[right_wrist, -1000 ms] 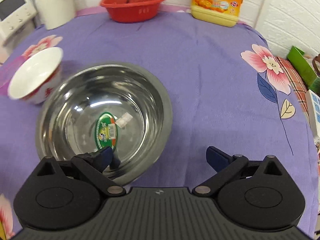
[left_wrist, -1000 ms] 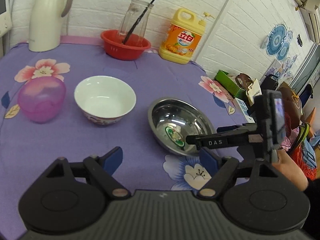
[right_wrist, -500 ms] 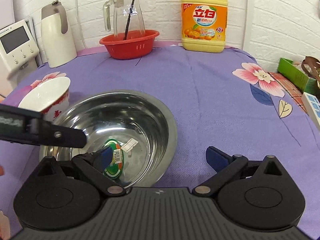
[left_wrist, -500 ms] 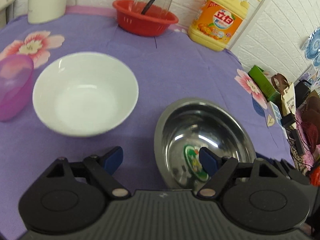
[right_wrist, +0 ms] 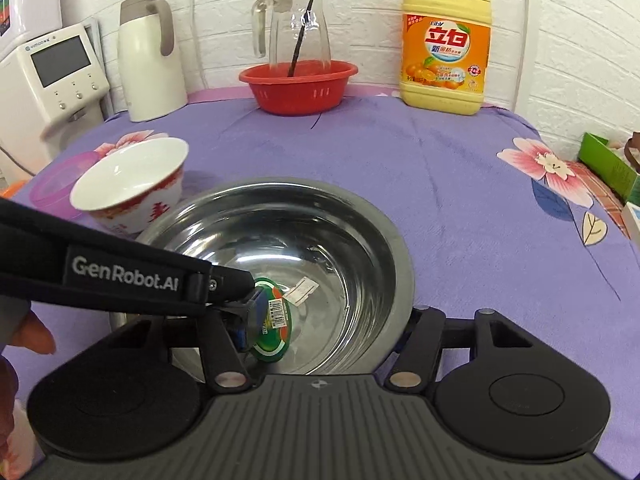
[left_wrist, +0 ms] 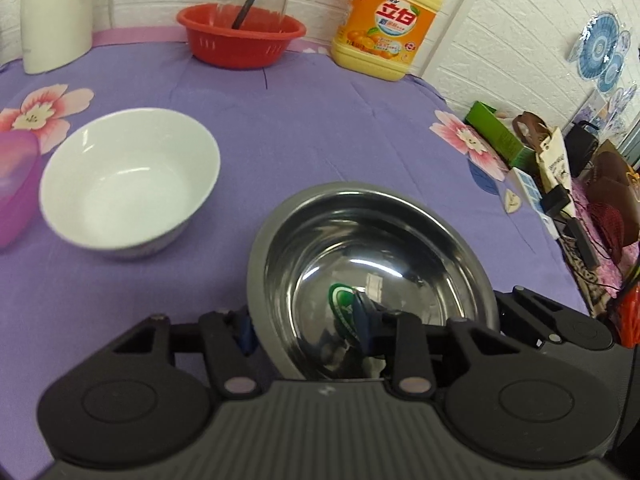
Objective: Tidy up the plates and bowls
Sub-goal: 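Lift the steel bowl with the right tool toward the plate stack in the left tool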
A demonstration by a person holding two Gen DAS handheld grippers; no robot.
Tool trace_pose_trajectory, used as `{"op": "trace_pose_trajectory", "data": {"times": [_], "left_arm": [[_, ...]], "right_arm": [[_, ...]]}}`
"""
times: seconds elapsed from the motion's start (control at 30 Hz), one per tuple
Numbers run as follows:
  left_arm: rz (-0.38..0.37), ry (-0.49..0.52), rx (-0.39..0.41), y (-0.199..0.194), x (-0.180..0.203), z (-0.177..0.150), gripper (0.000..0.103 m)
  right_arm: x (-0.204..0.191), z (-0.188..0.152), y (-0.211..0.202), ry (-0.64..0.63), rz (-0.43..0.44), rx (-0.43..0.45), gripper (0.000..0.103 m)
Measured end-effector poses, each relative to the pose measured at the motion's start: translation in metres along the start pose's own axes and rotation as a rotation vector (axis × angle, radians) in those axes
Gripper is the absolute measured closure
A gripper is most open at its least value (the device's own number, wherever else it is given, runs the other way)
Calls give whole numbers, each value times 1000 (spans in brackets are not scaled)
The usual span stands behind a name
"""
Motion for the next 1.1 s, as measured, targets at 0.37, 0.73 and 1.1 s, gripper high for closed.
{"op": "trace_pose_trajectory", "data": {"times": [0.37,0.73,1.1], "left_arm": [[-26,86,-22,-75,15,-79,74],[-64,135,-70,-91,24,-134,74],[-23,222,-14,-94,33,-147,50]], "right_arm": [[-43,-45,-83,-50,-2,0,7],[-57,-97,-121,-16,-19,-33,7],[-55,-118,-132,27,4,-41,0]]}}
Point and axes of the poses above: each gripper's, at about its wrist camera, not at the fingertips, and y roughly the way its jaws point, x to its right, z to its top, the point moved 2 cm from there along y, roughly the way its jaws point, and after that the axes turned 6 degrees about z, right-handed, at the moved point
